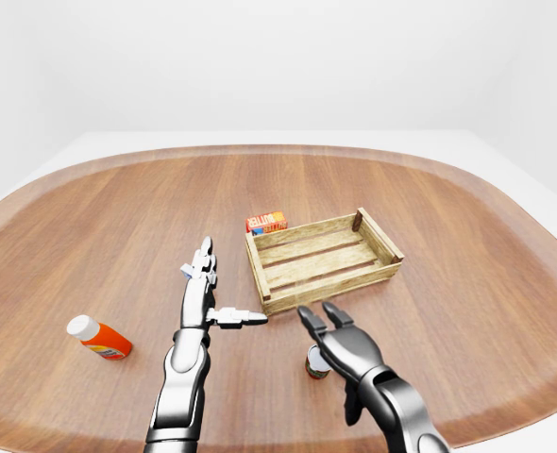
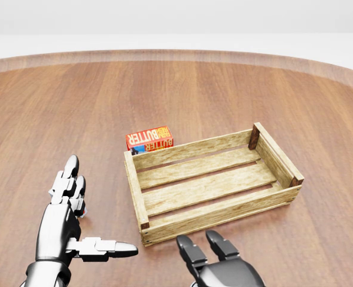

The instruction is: Pick up the tomato sauce, and put it in the wooden tray.

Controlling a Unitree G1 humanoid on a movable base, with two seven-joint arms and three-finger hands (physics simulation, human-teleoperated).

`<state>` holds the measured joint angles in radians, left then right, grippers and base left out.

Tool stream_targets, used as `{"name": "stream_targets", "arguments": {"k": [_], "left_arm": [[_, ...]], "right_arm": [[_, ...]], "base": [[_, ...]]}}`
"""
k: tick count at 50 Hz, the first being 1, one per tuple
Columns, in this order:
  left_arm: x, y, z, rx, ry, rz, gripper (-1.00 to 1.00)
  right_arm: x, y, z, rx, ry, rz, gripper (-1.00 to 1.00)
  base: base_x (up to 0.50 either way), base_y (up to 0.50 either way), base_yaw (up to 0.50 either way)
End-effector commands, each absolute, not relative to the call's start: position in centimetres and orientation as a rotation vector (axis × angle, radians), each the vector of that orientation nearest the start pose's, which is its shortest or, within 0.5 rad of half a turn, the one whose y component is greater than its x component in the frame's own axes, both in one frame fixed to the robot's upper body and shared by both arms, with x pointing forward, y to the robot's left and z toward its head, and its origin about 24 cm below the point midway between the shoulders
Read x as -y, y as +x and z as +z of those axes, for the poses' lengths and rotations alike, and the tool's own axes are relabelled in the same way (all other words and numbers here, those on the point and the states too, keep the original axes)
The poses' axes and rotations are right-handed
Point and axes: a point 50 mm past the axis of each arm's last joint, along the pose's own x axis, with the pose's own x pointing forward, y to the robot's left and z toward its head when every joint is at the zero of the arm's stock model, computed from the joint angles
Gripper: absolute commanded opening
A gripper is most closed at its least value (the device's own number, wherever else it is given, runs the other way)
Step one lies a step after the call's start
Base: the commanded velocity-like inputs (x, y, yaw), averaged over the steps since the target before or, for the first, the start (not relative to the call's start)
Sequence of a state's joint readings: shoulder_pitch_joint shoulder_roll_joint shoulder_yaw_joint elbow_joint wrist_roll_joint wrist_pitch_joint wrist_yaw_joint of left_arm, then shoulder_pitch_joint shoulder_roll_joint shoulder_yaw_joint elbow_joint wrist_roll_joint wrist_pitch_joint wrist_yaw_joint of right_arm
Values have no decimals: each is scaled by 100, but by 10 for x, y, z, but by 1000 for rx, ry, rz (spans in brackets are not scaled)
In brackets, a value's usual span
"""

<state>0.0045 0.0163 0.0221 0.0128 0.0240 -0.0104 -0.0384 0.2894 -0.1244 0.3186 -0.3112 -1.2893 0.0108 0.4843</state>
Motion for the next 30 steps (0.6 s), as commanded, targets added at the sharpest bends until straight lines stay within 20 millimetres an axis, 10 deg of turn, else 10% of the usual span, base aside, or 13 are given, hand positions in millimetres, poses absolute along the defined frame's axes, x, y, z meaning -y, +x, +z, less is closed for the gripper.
{"name": "stream_targets", "arguments": {"k": [1, 5, 30], "left_arm": [[-156, 252, 38, -8, 42, -16, 100], [-156, 252, 38, -8, 43, -16, 100], [-156, 252, 38, -8, 43, -16, 100]], "right_arm": [[101, 184, 27, -109, -1397, 631, 100], [96, 209, 32, -85, -1424, 620, 100], [107, 215, 0, -179, -1464, 664, 100]], "base": [[0, 0, 0], [0, 0, 0], [0, 0, 0]]}}
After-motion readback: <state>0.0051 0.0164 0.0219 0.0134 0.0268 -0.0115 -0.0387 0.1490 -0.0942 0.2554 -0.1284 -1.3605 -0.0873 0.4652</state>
